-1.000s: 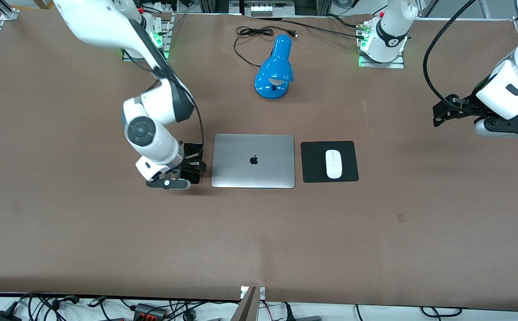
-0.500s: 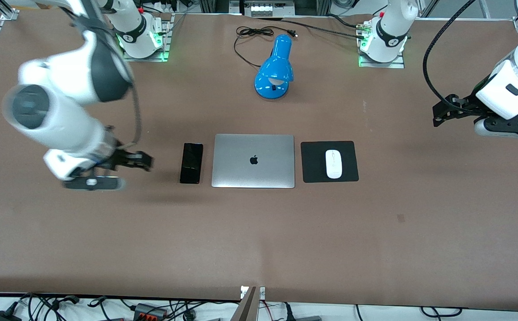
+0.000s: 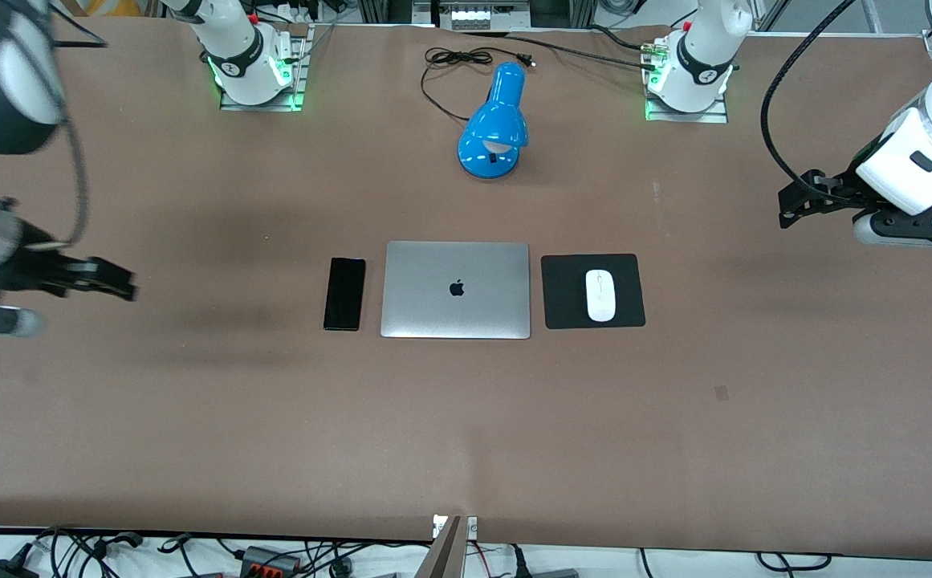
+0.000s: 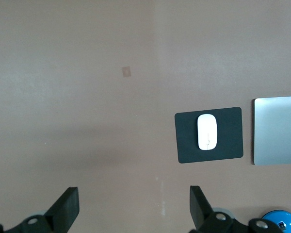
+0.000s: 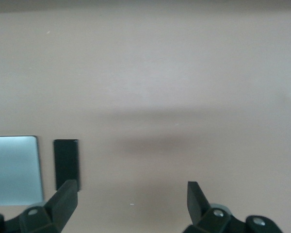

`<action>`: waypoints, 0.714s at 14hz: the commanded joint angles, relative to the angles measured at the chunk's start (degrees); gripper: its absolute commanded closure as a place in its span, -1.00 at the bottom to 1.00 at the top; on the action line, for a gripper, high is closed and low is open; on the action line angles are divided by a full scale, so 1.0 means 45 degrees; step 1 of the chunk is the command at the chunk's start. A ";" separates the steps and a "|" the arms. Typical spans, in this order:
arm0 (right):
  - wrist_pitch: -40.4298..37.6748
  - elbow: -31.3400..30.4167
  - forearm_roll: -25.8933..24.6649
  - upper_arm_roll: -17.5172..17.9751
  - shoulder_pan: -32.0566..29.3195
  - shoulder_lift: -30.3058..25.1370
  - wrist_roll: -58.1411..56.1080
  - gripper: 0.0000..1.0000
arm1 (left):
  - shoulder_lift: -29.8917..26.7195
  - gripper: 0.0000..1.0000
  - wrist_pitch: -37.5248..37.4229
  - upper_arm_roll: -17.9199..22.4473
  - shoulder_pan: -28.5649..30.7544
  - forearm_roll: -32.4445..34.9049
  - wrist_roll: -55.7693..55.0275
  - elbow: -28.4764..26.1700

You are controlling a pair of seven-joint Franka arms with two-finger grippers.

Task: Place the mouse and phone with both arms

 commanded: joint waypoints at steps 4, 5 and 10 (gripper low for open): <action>0.0052 -0.0621 -0.0145 -0.0239 -0.0178 -0.1026 -0.1207 -1.00 | 0.0144 -1.00 -0.0175 -0.0030 0.0023 -0.0042 -0.0032 0.0349; -0.0006 -0.0699 -0.0222 -0.0259 -0.0216 -0.1183 -0.1207 -1.00 | 0.0144 -1.00 -0.0175 -0.0030 0.0023 -0.0042 -0.0032 0.0349; 0.1394 -0.4264 -0.0242 -0.0259 -0.0275 -0.3502 -0.1343 -1.00 | 0.0144 -1.00 -0.0175 -0.0030 0.0023 -0.0042 -0.0032 0.0369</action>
